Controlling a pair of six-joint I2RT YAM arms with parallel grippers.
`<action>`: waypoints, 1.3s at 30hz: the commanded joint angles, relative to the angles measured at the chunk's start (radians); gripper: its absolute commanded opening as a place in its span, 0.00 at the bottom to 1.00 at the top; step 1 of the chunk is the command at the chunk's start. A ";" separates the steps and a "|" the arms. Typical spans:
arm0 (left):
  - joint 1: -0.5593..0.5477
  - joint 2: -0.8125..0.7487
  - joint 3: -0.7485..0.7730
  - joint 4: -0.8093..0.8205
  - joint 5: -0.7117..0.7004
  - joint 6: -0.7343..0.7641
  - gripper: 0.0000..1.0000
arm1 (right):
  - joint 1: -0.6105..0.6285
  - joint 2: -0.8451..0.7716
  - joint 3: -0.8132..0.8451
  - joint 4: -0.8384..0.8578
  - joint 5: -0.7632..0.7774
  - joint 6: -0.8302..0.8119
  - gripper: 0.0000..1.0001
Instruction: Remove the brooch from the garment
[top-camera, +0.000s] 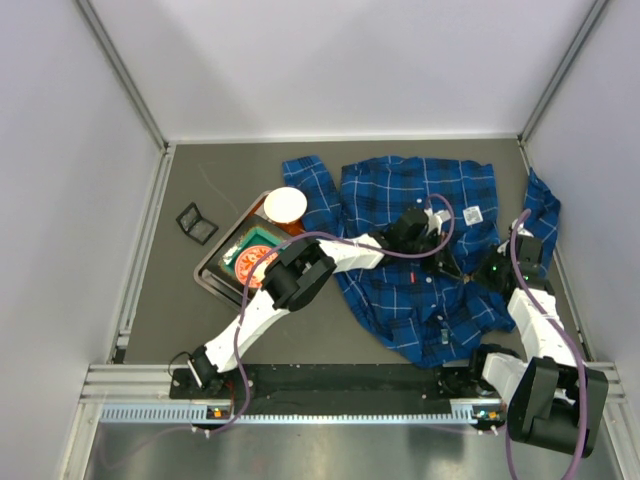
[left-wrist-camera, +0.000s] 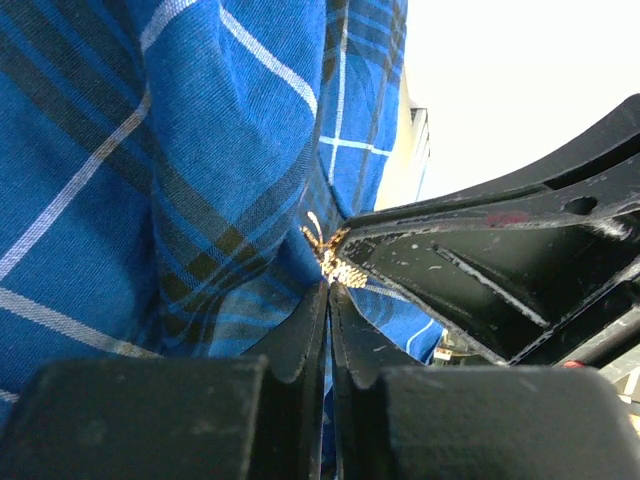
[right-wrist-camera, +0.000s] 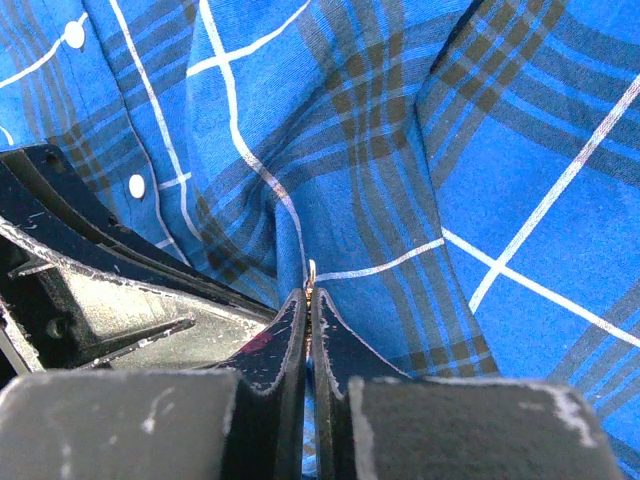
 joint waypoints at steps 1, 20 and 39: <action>-0.013 -0.008 0.062 0.013 0.014 0.018 0.07 | 0.004 0.000 0.033 0.026 -0.020 -0.004 0.00; -0.013 -0.033 0.078 -0.159 -0.061 0.140 0.10 | 0.004 -0.009 0.030 0.031 -0.022 -0.004 0.00; 0.004 -0.042 0.076 -0.144 -0.063 0.169 0.23 | 0.004 -0.006 0.030 0.031 -0.025 -0.004 0.00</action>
